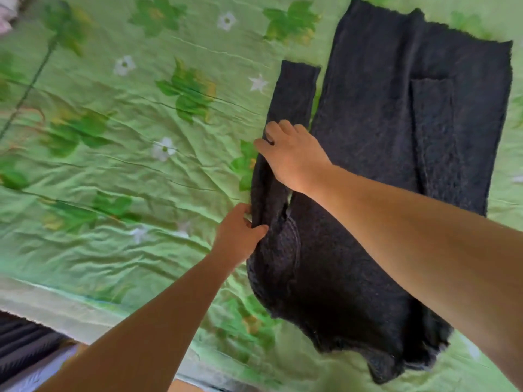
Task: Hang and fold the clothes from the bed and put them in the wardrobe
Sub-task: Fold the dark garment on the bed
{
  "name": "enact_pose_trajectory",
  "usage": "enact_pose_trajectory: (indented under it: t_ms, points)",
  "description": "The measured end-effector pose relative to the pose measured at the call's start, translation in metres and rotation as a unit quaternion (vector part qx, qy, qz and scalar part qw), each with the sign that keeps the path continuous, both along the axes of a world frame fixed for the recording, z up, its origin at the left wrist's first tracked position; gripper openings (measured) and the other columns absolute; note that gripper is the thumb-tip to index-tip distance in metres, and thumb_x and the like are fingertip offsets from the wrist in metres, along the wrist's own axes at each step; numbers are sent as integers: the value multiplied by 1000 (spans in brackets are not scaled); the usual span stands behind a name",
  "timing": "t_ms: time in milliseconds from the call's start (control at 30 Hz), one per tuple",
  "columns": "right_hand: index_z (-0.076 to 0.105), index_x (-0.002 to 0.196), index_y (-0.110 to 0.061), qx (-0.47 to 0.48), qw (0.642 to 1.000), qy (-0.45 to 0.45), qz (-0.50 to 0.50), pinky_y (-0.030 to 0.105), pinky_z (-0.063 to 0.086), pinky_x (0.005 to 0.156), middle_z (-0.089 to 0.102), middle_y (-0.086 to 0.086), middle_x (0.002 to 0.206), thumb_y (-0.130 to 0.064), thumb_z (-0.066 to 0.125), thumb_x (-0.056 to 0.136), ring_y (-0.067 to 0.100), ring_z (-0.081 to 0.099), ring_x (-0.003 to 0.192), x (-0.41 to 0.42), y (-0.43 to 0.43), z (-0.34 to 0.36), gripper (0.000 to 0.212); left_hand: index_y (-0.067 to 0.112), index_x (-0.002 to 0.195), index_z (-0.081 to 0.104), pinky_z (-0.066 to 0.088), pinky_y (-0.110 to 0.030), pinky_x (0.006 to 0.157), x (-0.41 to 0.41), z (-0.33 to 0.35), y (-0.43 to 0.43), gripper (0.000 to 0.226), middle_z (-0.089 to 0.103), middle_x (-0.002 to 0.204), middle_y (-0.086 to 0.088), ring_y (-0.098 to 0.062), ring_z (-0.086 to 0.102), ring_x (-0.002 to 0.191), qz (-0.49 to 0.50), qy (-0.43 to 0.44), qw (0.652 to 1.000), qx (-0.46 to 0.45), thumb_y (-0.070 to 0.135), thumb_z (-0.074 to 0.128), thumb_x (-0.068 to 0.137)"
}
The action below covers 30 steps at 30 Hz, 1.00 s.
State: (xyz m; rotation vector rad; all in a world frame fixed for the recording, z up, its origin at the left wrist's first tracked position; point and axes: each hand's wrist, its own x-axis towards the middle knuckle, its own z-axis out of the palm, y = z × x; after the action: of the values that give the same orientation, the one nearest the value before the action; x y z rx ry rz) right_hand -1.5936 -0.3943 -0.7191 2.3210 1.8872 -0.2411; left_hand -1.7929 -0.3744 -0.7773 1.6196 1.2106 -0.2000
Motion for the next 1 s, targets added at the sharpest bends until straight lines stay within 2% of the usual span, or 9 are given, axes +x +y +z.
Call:
enact_pose_trajectory:
  t_ms: [67,133,233,400,567,700,767,900,1000]
  points:
    - [39,142,-20,-39,996,33,-75,45,42,69,50,14,117,-34,48,102,39,53,99,-4,25,-7,44,32,109,59,59,-39,76,-2,0,0,31,72,83,6,-16,70,77,-6,-28,999,-31,24,74,83]
    - [26,147,-31,-126,978,70,-151,39,37,54,45,11,111,-54,43,101,37,52,86,-7,42,-14,54,33,131,53,56,-19,64,-4,6,-3,50,69,72,20,-1,68,68,-4,-74,995,-72,19,71,87]
    - [37,140,-23,-141,967,91,-194,41,37,56,49,11,112,-37,59,96,37,55,89,-9,47,-13,52,39,146,38,39,-3,49,-4,18,-12,65,55,56,32,11,55,52,-36,-122,990,-67,17,67,92]
    - [70,110,-19,99,936,243,-234,39,49,73,49,10,104,-1,44,93,34,59,86,10,23,12,37,40,155,23,33,-14,51,20,48,-38,73,49,61,16,-4,49,53,-171,-168,969,61,32,61,94]
    - [69,121,-8,296,899,184,-266,27,48,89,54,20,117,-4,35,90,28,58,99,48,-79,34,46,28,159,14,54,-38,72,64,67,-74,75,63,110,2,-21,64,92,-349,-194,901,167,45,54,97]
    - [50,145,-14,98,881,180,-427,38,49,93,45,16,134,3,43,94,34,56,107,69,-165,4,54,18,147,46,53,-43,78,73,59,-80,55,56,112,-1,-23,57,102,-393,-200,865,241,41,52,97]
    - [49,143,-18,5,858,226,-461,37,50,75,47,13,126,0,48,95,31,58,91,75,-184,-14,51,12,135,57,51,-47,87,76,44,-69,46,55,117,-8,-29,56,107,-351,-194,867,294,27,62,92]
    - [53,83,-27,220,682,376,-588,25,28,43,49,-5,67,-6,52,91,11,38,50,94,-174,-25,23,16,148,42,43,-28,94,85,26,-42,66,55,126,0,-17,56,112,-347,-146,919,116,25,70,89]
    - [45,94,-27,299,576,398,-648,24,34,51,48,-9,80,-23,62,91,8,44,64,116,-156,-20,18,26,144,44,40,-22,69,96,23,-24,66,62,99,16,-6,59,82,-394,-76,913,78,40,73,86]
